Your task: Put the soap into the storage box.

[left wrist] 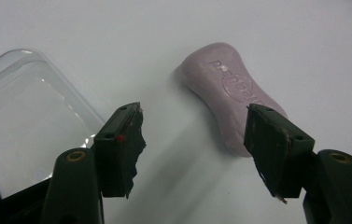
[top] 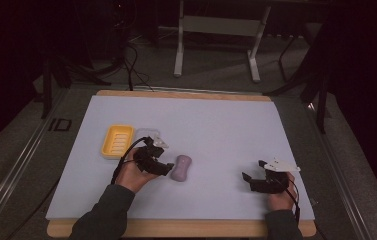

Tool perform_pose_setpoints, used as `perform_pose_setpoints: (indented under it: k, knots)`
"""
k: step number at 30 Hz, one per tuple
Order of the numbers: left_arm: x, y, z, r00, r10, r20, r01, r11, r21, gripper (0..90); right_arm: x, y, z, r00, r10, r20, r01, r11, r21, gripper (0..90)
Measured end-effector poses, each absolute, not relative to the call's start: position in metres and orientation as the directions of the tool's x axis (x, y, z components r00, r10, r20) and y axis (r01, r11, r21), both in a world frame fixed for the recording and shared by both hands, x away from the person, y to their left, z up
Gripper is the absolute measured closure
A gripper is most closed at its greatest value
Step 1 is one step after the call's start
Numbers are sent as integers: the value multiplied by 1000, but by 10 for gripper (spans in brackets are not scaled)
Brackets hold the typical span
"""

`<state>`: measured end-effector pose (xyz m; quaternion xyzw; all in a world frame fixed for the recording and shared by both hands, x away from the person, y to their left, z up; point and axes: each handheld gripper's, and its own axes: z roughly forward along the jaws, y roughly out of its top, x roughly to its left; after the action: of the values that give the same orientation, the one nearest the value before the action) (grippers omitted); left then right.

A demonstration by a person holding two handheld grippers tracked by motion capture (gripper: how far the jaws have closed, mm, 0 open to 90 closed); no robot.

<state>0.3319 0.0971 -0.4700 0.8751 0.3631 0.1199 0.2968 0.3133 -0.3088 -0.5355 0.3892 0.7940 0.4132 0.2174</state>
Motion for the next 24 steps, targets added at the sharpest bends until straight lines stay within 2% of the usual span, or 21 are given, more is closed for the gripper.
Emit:
perform_pose_setpoints:
  k: [8, 18, 24]
  knots:
    - [335, 85, -472, 709, 705, -6, 581, -579, 571, 305, 313, -310, -535, -596, 803, -21, 434, 344, 832, 156]
    - [341, 70, -477, 712, 701, -40, 604, -582, 545, 289, 313, -310, -535, -595, 803, -22, 431, 343, 835, 156]
    - [343, 59, -480, 704, 710, -27, 616, -591, 521, 188, 313, -310, -535, -597, 802, -25, 431, 347, 833, 155]
